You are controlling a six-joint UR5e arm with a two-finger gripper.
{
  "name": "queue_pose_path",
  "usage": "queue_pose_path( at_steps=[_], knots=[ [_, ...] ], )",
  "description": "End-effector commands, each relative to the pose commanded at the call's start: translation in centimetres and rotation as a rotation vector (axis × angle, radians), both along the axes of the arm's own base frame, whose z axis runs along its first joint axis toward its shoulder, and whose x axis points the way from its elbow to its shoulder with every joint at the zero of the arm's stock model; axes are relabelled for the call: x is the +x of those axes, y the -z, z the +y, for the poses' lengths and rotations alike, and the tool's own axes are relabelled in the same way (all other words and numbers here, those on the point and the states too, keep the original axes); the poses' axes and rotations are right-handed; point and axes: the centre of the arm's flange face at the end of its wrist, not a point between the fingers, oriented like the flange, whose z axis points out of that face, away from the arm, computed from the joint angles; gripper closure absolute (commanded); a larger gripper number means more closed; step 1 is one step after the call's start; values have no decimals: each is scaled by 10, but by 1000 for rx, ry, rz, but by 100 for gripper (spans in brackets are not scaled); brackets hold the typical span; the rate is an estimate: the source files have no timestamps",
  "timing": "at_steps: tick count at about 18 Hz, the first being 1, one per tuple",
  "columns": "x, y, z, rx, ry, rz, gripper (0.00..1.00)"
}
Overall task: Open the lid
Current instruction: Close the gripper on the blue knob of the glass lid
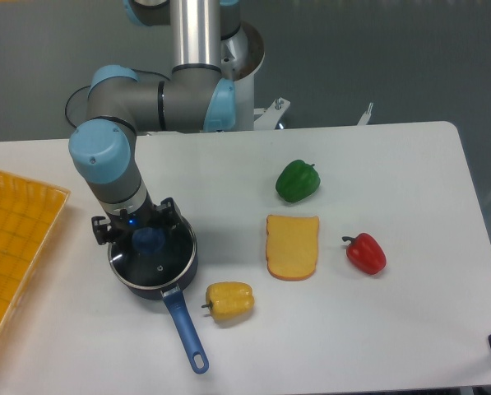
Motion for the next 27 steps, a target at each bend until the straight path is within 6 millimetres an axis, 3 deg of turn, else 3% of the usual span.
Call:
queue_pose_path(
  at_steps=[27],
  knots=[
    [-2,-2,5,-8,3,-4,1]
  ],
)
